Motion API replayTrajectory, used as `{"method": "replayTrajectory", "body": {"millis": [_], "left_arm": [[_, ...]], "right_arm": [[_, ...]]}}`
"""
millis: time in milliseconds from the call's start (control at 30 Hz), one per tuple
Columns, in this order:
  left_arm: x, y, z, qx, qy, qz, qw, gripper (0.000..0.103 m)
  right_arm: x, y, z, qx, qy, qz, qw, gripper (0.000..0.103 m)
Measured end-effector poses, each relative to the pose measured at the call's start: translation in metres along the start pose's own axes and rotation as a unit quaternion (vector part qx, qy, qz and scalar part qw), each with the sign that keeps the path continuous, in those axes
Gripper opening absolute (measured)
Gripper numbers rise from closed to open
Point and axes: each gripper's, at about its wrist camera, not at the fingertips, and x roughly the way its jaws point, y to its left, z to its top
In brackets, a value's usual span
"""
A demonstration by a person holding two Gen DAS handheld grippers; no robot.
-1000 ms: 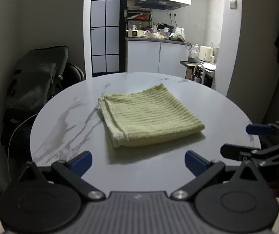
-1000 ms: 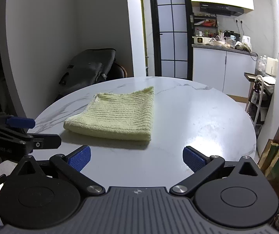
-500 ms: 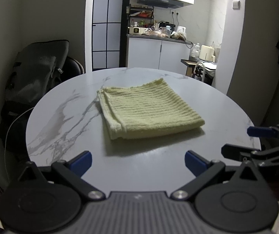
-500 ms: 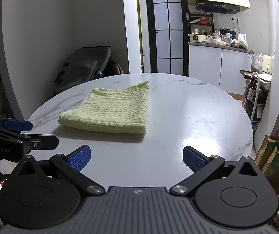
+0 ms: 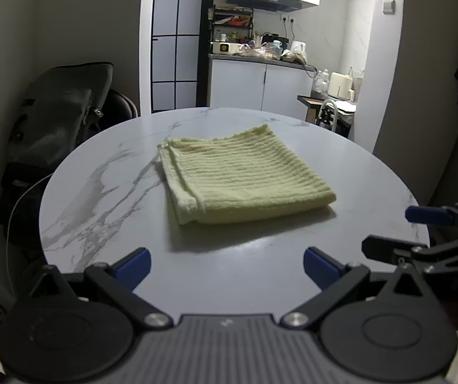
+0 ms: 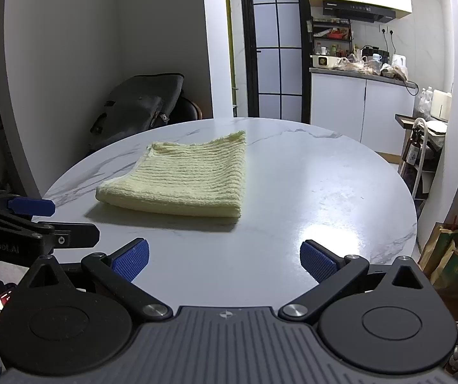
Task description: Fold towel
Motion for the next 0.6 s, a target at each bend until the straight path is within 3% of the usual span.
{"method": "replayTrajectory", "body": {"millis": [600], "left_arm": [[0.0045, 0.0086, 0.0008, -0.006, 0.004, -0.002, 1.0, 0.103]], "right_arm": [[0.0092, 0.0057, 0.0045, -0.008, 0.012, 0.006, 1.0, 0.103]]}}
